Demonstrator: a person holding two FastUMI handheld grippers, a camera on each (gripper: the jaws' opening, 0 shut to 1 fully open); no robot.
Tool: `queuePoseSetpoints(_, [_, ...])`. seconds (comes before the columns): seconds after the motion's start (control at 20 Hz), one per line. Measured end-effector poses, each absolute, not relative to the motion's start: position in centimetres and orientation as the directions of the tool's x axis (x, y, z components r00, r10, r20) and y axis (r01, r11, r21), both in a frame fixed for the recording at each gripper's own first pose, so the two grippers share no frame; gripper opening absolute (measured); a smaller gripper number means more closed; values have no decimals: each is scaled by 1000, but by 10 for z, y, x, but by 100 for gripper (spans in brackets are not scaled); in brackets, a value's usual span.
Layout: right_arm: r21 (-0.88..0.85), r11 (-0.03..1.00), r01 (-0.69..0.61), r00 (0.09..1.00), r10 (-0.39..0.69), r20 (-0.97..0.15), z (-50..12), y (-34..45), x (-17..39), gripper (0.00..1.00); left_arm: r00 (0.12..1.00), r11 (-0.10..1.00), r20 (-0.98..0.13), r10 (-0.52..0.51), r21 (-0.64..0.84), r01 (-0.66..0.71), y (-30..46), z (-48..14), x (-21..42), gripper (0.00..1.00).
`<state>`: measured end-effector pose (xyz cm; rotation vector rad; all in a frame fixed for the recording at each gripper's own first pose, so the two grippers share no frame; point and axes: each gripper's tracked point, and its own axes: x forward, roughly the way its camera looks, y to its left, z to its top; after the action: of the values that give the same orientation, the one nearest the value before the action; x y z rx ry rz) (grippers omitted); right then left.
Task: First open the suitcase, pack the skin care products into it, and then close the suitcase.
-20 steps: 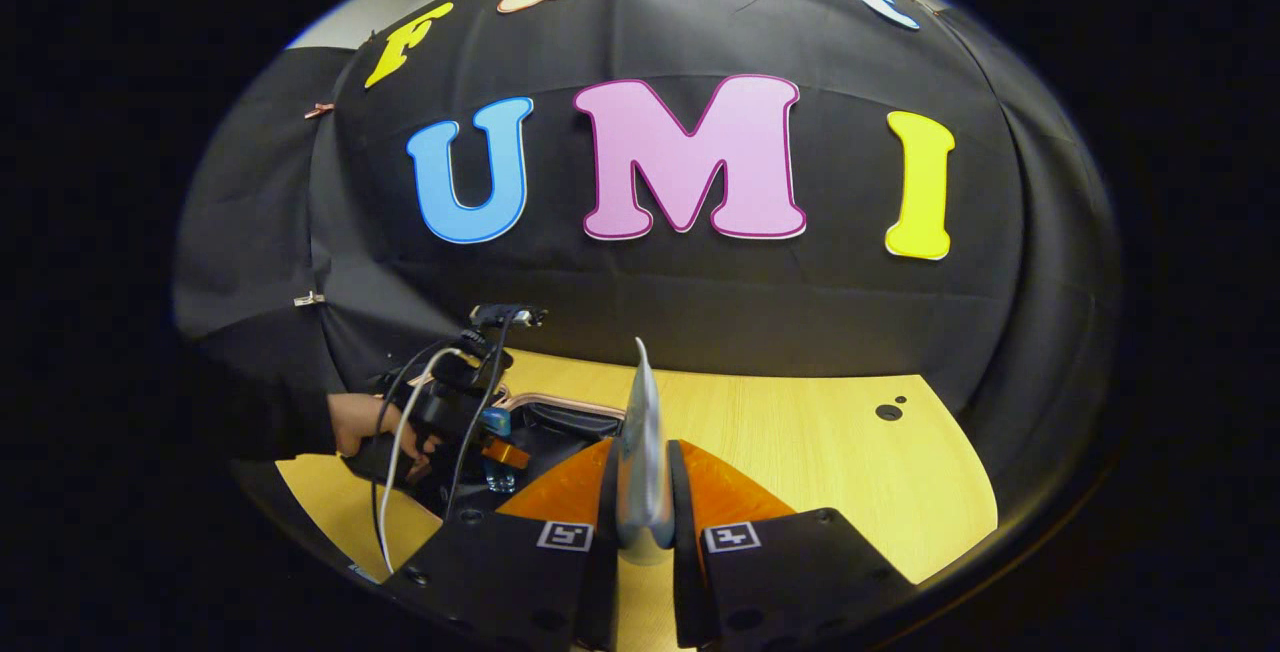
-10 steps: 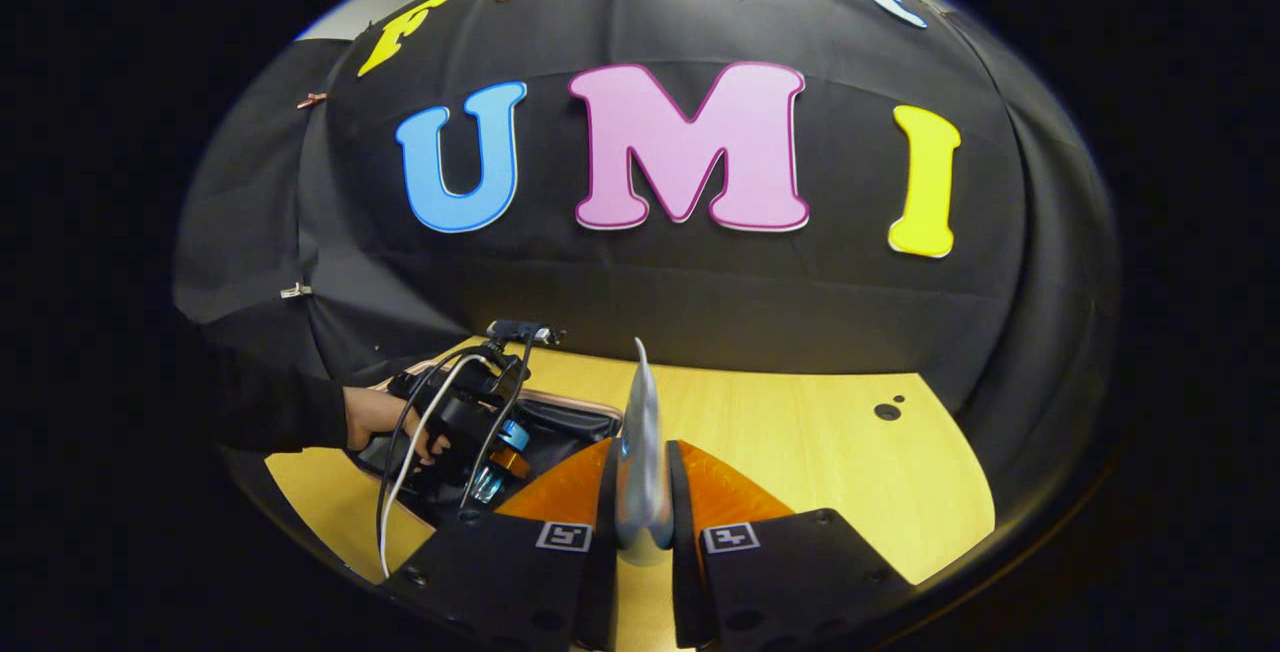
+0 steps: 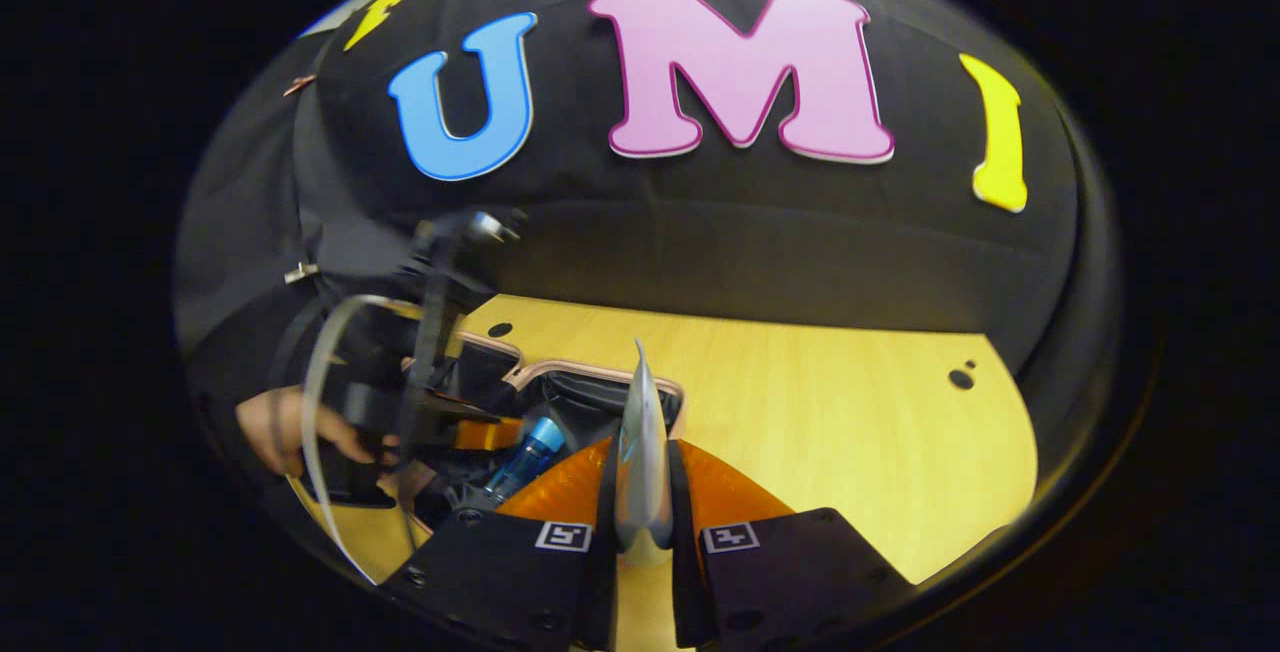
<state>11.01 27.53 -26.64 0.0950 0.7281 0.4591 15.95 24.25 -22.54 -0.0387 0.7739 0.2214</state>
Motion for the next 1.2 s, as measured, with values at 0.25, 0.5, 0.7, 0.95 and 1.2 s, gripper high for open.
queuePoseSetpoints(0.25, [322,881,-348,486,462,-742,-325,327,104,25,813,947,-527,247,-48,-319,281,-144,86,69])
queuePoseSetpoints(0.5, [325,887,-328,290,422,-859,-397,359,87,25,820,911,-480,313,-93,-402,297,-129,28,75])
queuePoseSetpoints(0.7, [282,921,-269,219,343,-913,-433,365,81,25,829,883,-449,334,-159,-442,296,-120,0,76])
queuePoseSetpoints(0.95, [234,945,-228,195,280,-940,-446,372,79,30,818,880,-467,337,-151,-449,298,-122,-12,76])
queuePoseSetpoints(1.2, [215,941,-263,275,286,-918,-417,370,84,53,786,866,-477,393,-95,-491,315,-134,-16,78])
